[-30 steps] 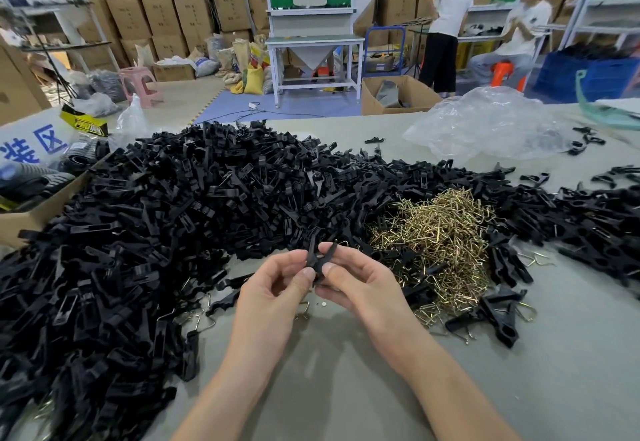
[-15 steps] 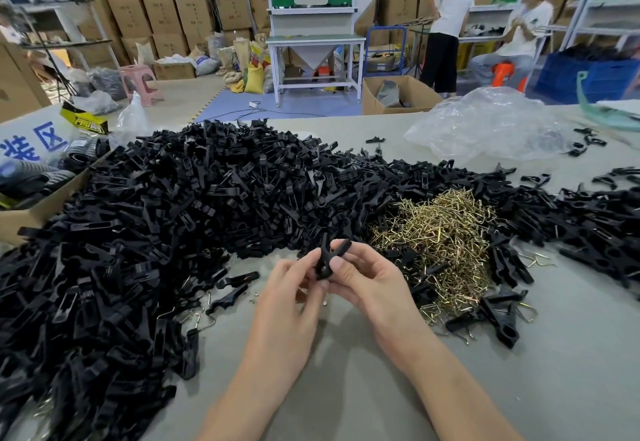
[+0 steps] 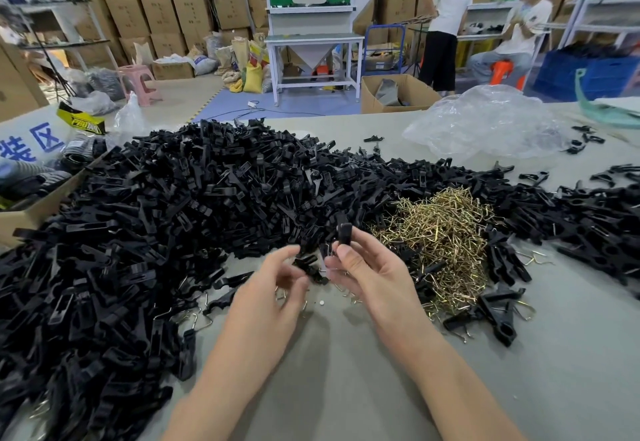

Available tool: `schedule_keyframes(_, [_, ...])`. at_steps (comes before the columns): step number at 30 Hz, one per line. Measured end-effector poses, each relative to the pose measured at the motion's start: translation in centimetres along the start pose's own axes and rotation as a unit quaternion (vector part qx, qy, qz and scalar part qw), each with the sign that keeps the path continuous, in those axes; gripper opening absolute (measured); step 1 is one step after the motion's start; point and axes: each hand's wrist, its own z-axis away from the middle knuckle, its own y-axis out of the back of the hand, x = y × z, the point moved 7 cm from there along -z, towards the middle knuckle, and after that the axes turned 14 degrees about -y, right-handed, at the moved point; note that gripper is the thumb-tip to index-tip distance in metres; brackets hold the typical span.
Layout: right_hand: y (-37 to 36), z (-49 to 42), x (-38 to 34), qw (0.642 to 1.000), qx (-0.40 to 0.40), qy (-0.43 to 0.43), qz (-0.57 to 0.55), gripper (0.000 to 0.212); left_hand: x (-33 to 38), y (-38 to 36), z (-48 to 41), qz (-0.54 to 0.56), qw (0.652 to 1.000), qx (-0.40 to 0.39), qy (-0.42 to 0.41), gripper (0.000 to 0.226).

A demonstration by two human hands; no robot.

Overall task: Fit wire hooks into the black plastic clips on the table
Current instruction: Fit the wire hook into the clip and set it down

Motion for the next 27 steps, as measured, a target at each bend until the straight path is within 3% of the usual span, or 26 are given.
schedule_keyframes(3, [1.1, -0.1, -0.4, 0.999, 0.025, 0.007, -0.031, 0.029, -0.9, 0.9, 0.3, -0.143, 0.986, -0.081, -0.037, 0.032])
schedule_keyframes(7, [1.1, -0.1, -0.5, 0.998, 0.055, 0.014, 0.005, 0.035, -2.0, 0.3, 1.3, -0.177, 0.966, -0.186, -0.018, 0.036])
schedule_keyframes(12, [0.6, 0.1, -0.6, 0.992, 0.057, 0.028, 0.111, 0.046, -1.1, -0.2, 1.1, -0.150, 0.971, -0.186, -0.022, 0.008])
schedule_keyframes(19, [0.2, 0.2, -0.4, 0.987, 0.060, 0.030, 0.149, 0.042, -1.5, -0.4, 0.9, -0.165, 0.970, -0.177, -0.019, 0.037])
schedule_keyframes(27, [0.2, 0.0, 0.1, 0.981, 0.063, 0.025, 0.182, 0.040, -1.4, -0.8, 1.2, -0.180, 0.969, -0.165, -0.032, 0.033])
